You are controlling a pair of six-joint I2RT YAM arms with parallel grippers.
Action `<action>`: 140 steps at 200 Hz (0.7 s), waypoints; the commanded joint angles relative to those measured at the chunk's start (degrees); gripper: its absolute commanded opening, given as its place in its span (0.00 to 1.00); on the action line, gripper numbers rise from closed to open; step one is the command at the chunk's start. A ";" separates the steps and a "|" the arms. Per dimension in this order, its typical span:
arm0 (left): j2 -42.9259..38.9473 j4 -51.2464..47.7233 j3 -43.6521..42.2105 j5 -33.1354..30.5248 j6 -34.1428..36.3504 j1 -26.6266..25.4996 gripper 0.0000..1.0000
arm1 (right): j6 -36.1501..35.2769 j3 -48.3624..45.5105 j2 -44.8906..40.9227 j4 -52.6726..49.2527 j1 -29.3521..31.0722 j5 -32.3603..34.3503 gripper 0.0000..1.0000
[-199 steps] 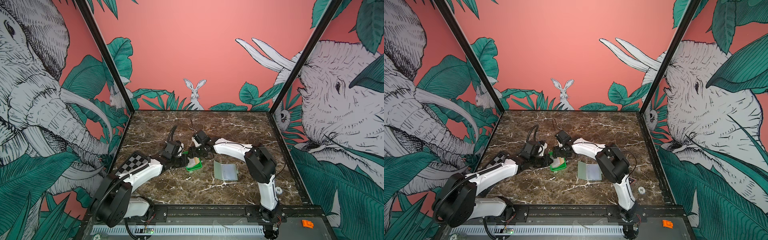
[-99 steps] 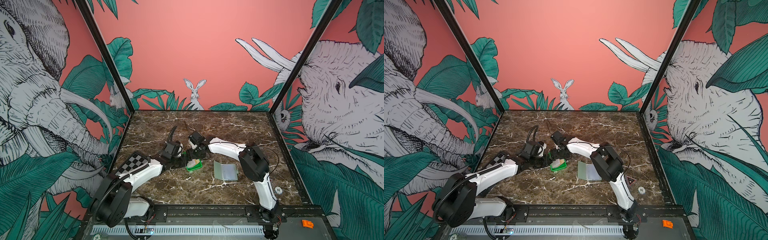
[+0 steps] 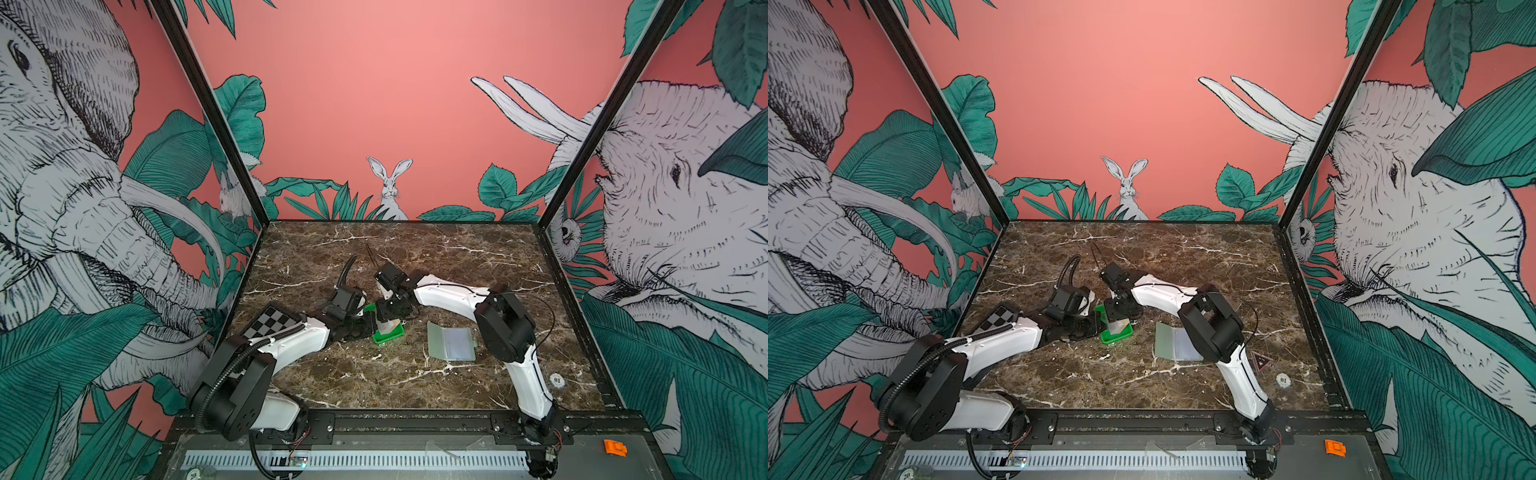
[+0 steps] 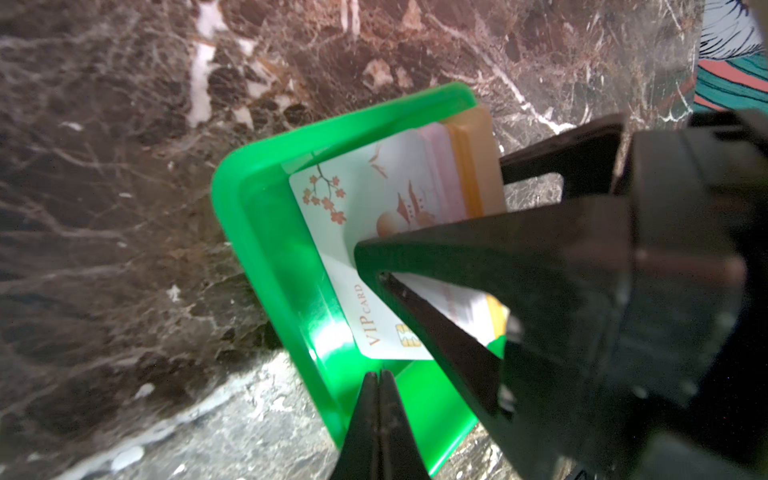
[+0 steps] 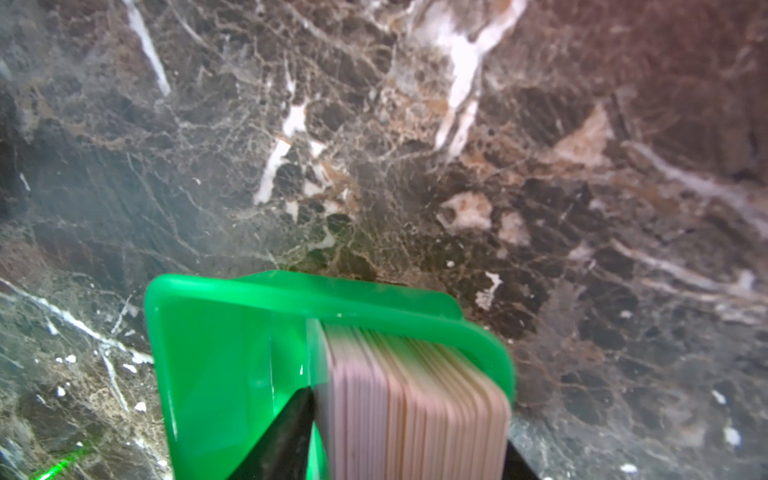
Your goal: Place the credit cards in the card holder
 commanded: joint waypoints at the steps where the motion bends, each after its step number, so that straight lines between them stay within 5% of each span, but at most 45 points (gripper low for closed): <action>1: 0.92 0.72 0.67 0.04 -0.53 -0.44 0.05 | -0.54 0.42 0.36 -1.79 0.39 0.78 0.50; 95: 5.45 0.54 2.71 -2.77 -1.75 -1.64 0.06 | 0.75 -1.98 -1.27 1.09 -0.20 -2.07 0.50; 140: 5.81 1.10 1.94 -3.38 -2.23 -1.69 0.07 | 1.46 -3.67 -3.23 2.46 -0.86 -2.69 0.60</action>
